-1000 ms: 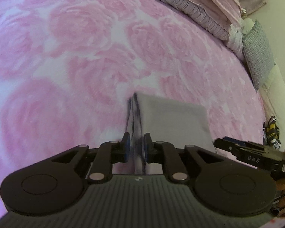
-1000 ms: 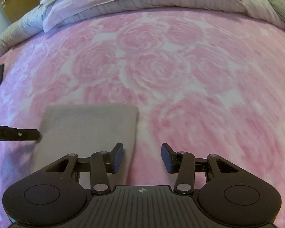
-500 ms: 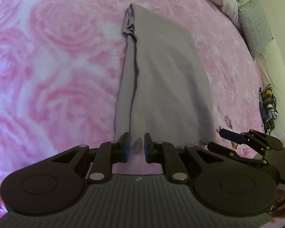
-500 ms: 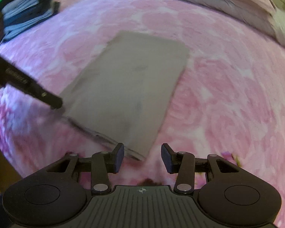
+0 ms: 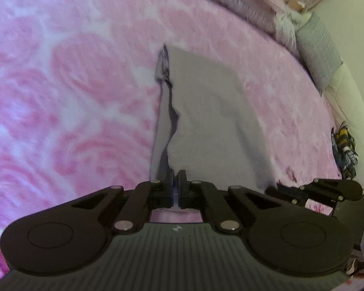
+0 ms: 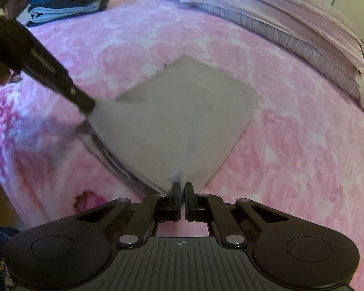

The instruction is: Fold clothes

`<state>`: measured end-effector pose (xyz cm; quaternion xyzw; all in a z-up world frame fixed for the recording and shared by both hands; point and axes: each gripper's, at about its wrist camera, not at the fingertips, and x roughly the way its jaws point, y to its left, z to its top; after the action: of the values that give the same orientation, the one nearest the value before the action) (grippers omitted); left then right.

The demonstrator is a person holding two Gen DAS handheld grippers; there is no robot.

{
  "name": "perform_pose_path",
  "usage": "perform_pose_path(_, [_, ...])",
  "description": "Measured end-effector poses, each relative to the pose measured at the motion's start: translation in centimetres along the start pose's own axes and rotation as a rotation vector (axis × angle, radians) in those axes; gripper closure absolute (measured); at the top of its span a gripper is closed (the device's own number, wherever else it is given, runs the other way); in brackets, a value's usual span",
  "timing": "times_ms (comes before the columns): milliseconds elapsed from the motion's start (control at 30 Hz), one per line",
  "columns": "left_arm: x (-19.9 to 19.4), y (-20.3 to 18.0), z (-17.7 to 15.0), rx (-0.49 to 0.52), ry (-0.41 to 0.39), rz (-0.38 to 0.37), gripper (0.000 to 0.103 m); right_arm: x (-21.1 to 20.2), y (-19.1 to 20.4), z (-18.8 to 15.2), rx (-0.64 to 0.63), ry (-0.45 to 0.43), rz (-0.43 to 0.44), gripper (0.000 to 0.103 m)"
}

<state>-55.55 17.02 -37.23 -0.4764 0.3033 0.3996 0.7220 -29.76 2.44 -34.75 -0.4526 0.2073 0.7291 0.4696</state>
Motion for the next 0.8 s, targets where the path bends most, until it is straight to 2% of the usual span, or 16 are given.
perform_pose_path(167, [1.1, 1.1, -1.8, 0.027, 0.042, 0.047, 0.103, 1.1, 0.9, -0.1, -0.034, 0.046, 0.002, 0.103])
perform_pose_path(333, [2.8, 0.8, -2.4, 0.001, 0.046, 0.074, 0.099, 3.4, 0.7, -0.2, -0.014, 0.181, -0.038, 0.102])
perform_pose_path(400, [2.4, 0.8, -2.3, -0.011, 0.048, 0.069, 0.095, 2.9, 0.0, -0.4, 0.023, 0.187, -0.005, 0.088])
perform_pose_path(433, [1.8, 1.1, -2.4, -0.032, 0.048, 0.068, 0.093, 2.7, -0.5, -0.5, 0.052, 0.195, 0.012, 0.073])
perform_pose_path(467, [1.5, 1.5, -2.4, -0.056, 0.052, 0.067, 0.089, 2.4, -1.3, -0.7, 0.103, 0.200, 0.033, 0.066])
perform_pose_path(533, [0.6, 2.4, -2.7, -0.140, 0.056, 0.068, 0.086, 1.5, -3.2, -1.2, 0.236, 0.178, 0.085, 0.065])
perform_pose_path(600, [0.0, 3.3, -2.9, -0.243, 0.059, 0.028, 0.085, 1.0, -5.4, -1.6, 0.411, 0.148, 0.147, 0.065])
perform_pose_path(633, [-0.2, 3.7, -3.2, -0.304, 0.058, -0.001, 0.080, 1.0, -6.5, -1.8, 0.503, 0.130, 0.182, 0.065])
perform_pose_path(667, [-0.1, 3.9, -3.4, -0.348, 0.055, -0.020, 0.070, 1.2, -7.3, -2.0, 0.578, 0.114, 0.211, 0.065])
perform_pose_path(700, [0.2, 4.0, -3.6, -0.390, 0.053, -0.037, 0.066, 1.5, -8.1, -2.3, 0.653, 0.092, 0.242, 0.065])
perform_pose_path(800, [1.5, 4.6, -4.0, -0.524, 0.043, -0.086, 0.064, 3.4, -9.4, -3.0, 0.803, 0.070, 0.305, 0.065])
